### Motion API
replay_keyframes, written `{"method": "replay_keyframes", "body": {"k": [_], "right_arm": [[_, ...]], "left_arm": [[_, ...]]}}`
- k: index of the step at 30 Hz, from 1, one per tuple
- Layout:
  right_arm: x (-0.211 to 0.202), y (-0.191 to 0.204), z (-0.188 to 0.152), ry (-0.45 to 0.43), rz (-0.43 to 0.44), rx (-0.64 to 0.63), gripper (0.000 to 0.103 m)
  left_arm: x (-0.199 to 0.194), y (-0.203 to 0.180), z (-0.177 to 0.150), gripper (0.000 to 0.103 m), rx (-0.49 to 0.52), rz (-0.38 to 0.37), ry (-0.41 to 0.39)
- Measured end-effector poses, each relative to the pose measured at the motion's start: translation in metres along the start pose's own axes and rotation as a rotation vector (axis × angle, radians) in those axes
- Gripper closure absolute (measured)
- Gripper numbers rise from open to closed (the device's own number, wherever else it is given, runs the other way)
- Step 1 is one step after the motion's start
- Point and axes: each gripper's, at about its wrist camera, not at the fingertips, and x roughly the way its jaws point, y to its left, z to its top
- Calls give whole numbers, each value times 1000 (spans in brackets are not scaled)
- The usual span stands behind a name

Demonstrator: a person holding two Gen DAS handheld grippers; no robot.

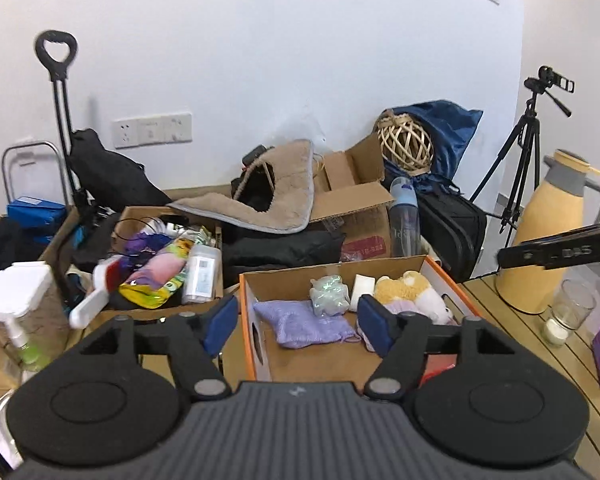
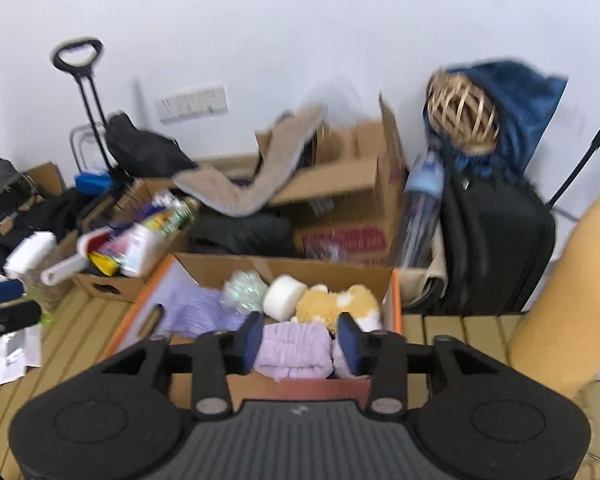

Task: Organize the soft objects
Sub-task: 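Carry the lavender towel with both grippers into the box and open, then move both grippers back over the table toward the blue milk carton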

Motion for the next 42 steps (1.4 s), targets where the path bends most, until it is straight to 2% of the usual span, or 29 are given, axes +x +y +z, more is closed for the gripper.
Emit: {"method": "replay_keyframes", "body": {"k": [4,6,8,11,14,16,18,20,23,25,27,30,33,36,42], "right_arm": [[-50,8,-22,-36,27,-18,51],[-73,11,-37,-56,40,-26,50],[-99,13,-59,-89,58,-28,47],[-136,15,-97,-129,98,-19,42],[-170,15,-143,-177,133,8,41],[-190,20,-174,-209,137,4,38],[-208,27,-204,-243,148,-6,33],[-226,34,-237,-276,158,-5,23],[-245,47,-276,-305,116,-19,20],[-255,60,-302,-310,85,-14,18],[-263,70,-325,-304,89,-16,15],[-267,82,-348,-269,110,-35,9],[-267,88,-354,-238,89,-47,9],[-277,93,-354,-277,68,-66,8],[-267,88,-351,-269,78,-47,7]], "left_arm": [[-46,-8,-20,30,-6,-15,-46],[-73,-13,-38,23,-15,-31,-81],[-102,-16,-60,23,-14,-50,-111],[-148,-19,-94,21,-11,-47,-166],[-190,-22,-131,17,-7,22,-231],[-217,-26,-157,11,4,46,-263],[-244,-31,-184,0,50,38,-310],[-272,-37,-217,0,111,6,-381],[-297,-45,-254,0,118,23,-378],[-308,-49,-275,0,102,41,-359],[-316,-48,-290,0,78,51,-346],[-320,-42,-295,0,85,29,-325],[-326,-32,-289,0,45,75,-345],[-328,-25,-285,0,1,74,-363],[-296,-24,-284,0,-11,83,-290]]}}
